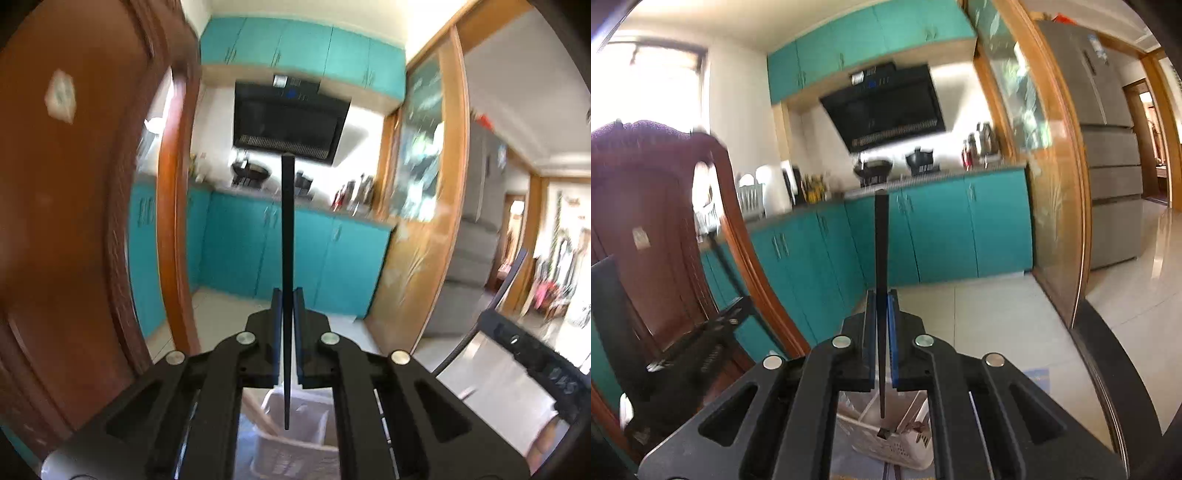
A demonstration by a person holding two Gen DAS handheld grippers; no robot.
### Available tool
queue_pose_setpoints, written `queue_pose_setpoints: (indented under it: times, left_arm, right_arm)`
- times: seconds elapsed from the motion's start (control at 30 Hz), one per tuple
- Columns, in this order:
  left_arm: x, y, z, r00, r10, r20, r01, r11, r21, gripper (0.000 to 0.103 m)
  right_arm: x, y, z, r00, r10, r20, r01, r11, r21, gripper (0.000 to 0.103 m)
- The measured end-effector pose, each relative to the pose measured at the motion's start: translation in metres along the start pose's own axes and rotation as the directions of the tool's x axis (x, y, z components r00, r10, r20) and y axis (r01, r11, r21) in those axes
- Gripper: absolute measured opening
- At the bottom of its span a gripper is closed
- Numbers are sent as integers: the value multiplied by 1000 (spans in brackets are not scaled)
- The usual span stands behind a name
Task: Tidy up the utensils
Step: 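Lift both chopsticks, lower them into the white basket and open both tools, then move both tools back down to the dark red and dark brown chopsticks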
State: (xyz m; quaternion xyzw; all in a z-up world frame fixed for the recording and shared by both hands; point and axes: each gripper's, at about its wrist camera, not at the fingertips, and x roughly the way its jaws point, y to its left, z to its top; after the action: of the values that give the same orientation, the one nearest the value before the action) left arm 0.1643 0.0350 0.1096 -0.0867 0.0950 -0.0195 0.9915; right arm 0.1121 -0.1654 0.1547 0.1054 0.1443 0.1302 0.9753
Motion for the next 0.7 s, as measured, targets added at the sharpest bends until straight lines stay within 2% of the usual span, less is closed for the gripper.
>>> queue_pose_setpoints:
  times: [0.1,0.2,0.33,0.4,0.53,0.6,0.67,0.7]
  left_arm:
    - [20,-1,-16,998,25,-59,-23,999,33,7]
    - [25,-3,-23,996,42,-85,-38,998,54,7]
    - [20,-5,-25,996,41,-85,-36,998,57,9]
    - [14,-6,-25,996,27,-79,-23,998,55,11]
    - [-15,-9,-28,999,-9,-40,12,998,68,13]
    - [-32,-8,-32,1000,-19,-12,19,997,77,19]
    - [-52,-5,-42,1000,-9,14,8,995,95,19]
    - [-58,-3,-47,1000,-13,7,12,996,92,19]
  right_arm:
    - [13,2,-11,999,-9,-43,7,999,-32,6]
    - [15,8,-15,998,-11,-69,8,999,-43,7]
    - [-2,9,-10,999,-6,-35,4,999,-37,19]
    - [-20,7,-6,1000,4,-10,-4,999,-34,19]
    - [-66,0,-11,998,50,50,-47,997,-66,21]
    - [-89,-3,-27,990,124,66,-117,987,-107,21]
    - [-98,-6,-51,981,191,16,-187,971,-151,23]
    - [-92,-8,-68,980,193,-54,-199,965,-172,23]
